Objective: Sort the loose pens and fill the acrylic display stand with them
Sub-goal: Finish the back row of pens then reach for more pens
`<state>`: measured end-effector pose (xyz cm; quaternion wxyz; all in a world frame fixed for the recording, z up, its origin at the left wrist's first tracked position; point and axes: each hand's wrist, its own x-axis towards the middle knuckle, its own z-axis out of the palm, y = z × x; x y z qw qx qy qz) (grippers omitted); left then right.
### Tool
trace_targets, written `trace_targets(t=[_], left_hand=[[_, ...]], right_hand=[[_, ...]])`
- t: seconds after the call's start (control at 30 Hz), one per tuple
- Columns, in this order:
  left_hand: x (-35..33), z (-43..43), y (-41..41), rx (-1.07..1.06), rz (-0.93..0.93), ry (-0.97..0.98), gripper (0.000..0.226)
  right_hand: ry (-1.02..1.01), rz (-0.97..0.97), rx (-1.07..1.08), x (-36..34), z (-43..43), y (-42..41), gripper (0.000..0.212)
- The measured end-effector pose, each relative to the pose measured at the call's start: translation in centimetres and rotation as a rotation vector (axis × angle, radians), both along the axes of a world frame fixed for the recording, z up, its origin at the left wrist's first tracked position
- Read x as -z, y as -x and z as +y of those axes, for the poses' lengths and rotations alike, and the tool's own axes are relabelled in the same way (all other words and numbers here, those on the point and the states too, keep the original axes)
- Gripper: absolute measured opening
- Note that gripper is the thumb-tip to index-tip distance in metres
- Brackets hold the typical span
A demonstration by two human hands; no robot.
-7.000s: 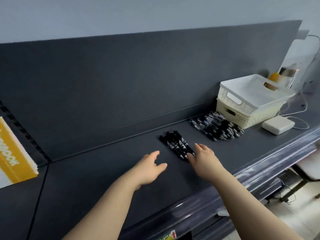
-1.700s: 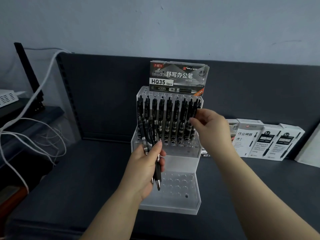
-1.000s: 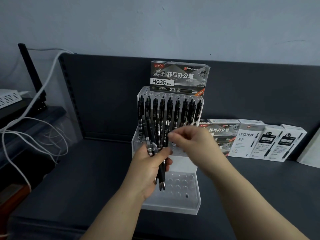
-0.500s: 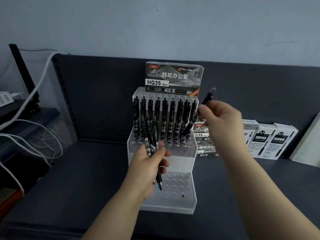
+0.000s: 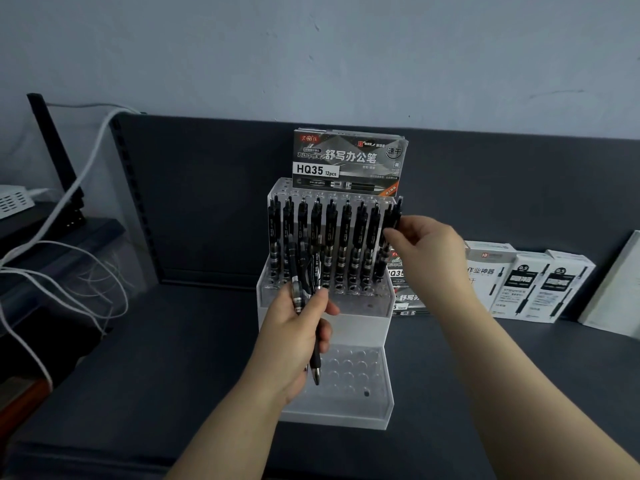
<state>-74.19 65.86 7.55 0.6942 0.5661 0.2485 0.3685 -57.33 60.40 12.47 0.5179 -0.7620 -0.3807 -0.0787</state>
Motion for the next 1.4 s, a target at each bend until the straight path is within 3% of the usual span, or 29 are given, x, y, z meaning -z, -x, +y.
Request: trace_targets(t=[0.3,0.4,0.47,0.67,0.87,1.07,1.23,1.4], left_hand=[[0.2,0.1,0.3,-0.028,-0.003,0.029,0.010],[0.3,0.1,0.6,-0.034,-0.016,0.029,0.009],[0.3,0.1,0.9,-0.029,-0.029,0.029,0.006],[0.4,0.5,1.4,-0.017,-0.045,0.029,0.008],[0.3,0.6,2.0,0.024,-0.055,0.004,0.014],[0.5,2.1,3.5,-0.053,-0.107,0.061,0.011],[1.0,4.3,5.1,-0.269,-0.056,0.066,0.010],[1.0,4.9,6.2,-0.292,-0.024,0.062,0.008]], right_hand=[[0.182,-0.059,0.035,0.8,0.3,-0.4,0.022],[0.151,-0.062,0.053,0.9,0.3,-0.1,0.016],[0.042,-0.014,0.052,0.9,0.0,0.7,0.024],[-0.066,0.151,-0.127,1.2,-0.3,5.2,0.013],[0.085,0.407,-0.440,1.5,0.3,7.6,0.013],[-0.016,0.480,-0.475,0.4,2.0,8.3,0.013],[-0.190,0.330,-0.338,-1.4,4.0,8.2,0.012],[-0.183,0.138,-0.296,-1.6,6.0,8.7,0.022]])
